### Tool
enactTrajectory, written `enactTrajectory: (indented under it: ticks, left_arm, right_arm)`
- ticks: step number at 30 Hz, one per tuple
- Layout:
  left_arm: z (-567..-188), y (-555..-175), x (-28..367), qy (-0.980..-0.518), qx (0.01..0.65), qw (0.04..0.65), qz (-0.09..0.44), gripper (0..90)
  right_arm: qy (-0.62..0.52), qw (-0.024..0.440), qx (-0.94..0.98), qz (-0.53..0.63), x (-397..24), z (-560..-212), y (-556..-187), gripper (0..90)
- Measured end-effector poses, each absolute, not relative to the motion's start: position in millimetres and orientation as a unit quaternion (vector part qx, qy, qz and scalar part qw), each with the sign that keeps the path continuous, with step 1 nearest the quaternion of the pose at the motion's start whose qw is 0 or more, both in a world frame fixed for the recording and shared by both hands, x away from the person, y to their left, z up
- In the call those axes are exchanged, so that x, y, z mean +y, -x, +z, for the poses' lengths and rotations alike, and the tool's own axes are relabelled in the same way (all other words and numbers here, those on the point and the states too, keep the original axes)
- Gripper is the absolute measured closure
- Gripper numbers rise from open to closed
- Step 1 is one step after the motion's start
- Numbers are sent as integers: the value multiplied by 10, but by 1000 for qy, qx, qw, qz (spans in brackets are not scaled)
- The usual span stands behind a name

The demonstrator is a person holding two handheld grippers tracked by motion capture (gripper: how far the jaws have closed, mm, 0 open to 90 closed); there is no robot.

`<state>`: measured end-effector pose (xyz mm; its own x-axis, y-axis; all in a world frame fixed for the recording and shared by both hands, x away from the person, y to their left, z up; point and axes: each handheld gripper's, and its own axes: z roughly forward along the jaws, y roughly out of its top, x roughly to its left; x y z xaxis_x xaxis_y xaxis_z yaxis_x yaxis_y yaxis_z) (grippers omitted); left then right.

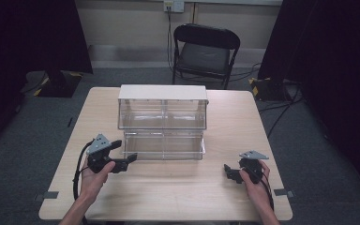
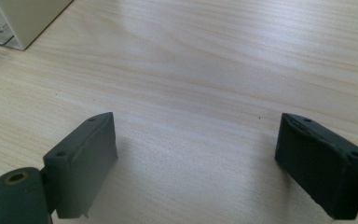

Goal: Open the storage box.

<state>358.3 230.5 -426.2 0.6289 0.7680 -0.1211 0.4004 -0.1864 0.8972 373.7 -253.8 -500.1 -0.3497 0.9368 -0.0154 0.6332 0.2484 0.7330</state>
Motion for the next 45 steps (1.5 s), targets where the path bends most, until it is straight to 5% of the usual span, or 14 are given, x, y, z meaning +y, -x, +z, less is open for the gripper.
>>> enactTrajectory:
  ticks: [45]
  left_arm:
    - [-4143, -3692, 2308, -743, 400, 500, 198, 153]
  right_arm:
    - [-520, 234, 755, 324, -2538, -5001, -3737, 119]
